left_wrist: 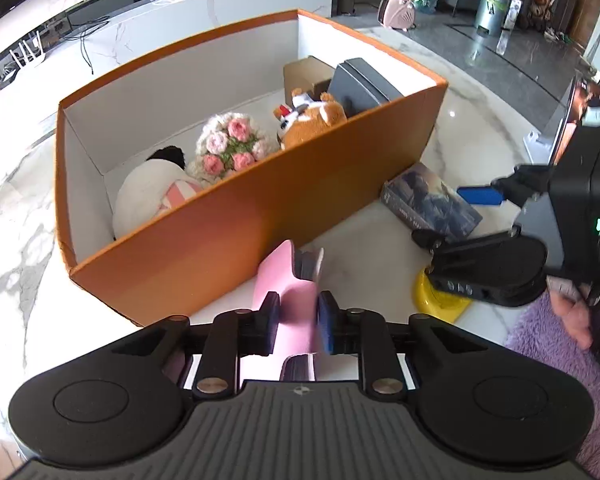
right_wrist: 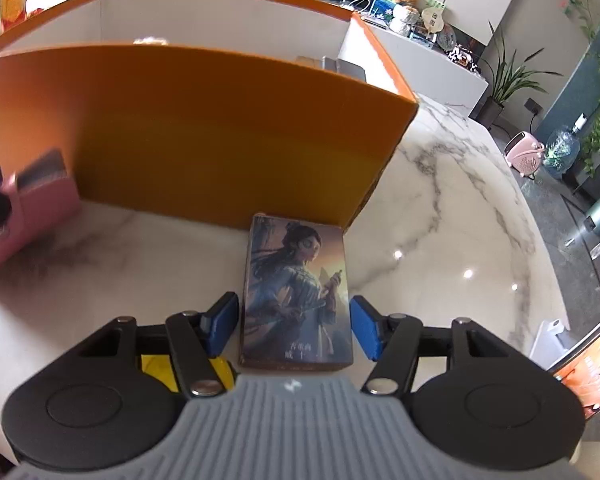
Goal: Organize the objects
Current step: 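Grasp the portrait photo card box upright with the right gripper, then carry the pink wallet over the orange box while the right drops the photo card box inside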
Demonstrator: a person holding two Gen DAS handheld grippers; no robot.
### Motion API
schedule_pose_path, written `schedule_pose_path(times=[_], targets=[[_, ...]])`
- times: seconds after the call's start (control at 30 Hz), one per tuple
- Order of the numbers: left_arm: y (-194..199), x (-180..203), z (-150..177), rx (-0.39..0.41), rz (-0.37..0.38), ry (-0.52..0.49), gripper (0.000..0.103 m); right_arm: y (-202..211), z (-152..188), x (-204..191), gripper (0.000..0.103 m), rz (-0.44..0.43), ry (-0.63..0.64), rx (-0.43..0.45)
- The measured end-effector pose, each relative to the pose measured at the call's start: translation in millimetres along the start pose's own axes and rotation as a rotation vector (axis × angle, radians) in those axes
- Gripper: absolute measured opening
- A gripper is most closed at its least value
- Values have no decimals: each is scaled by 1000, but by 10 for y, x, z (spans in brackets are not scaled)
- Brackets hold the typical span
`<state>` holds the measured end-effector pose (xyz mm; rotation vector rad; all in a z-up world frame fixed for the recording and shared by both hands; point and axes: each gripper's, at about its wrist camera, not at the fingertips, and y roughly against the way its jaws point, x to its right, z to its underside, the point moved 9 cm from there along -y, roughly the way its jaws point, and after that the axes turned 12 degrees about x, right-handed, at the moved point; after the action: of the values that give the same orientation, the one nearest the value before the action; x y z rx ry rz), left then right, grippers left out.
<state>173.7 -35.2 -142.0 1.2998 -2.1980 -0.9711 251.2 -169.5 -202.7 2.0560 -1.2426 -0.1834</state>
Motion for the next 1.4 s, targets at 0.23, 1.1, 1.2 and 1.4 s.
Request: schedule_pose_path(times=[0.23,1.1,1.2,1.4], targets=[[46,-1,-8,32,-33,-34,21,12,-13,127,61,-54,-128,-11],[96,-387,-28,1,-23,104,26,-115,209,816,60,-366,-918,-205],[62,-375,-11,-13,-32,78,27,-112,212,813,60,-368,-921,-201],[-25,-296,33,-42,-43,3,28,-141,186,815,60,-365,-905,-191]])
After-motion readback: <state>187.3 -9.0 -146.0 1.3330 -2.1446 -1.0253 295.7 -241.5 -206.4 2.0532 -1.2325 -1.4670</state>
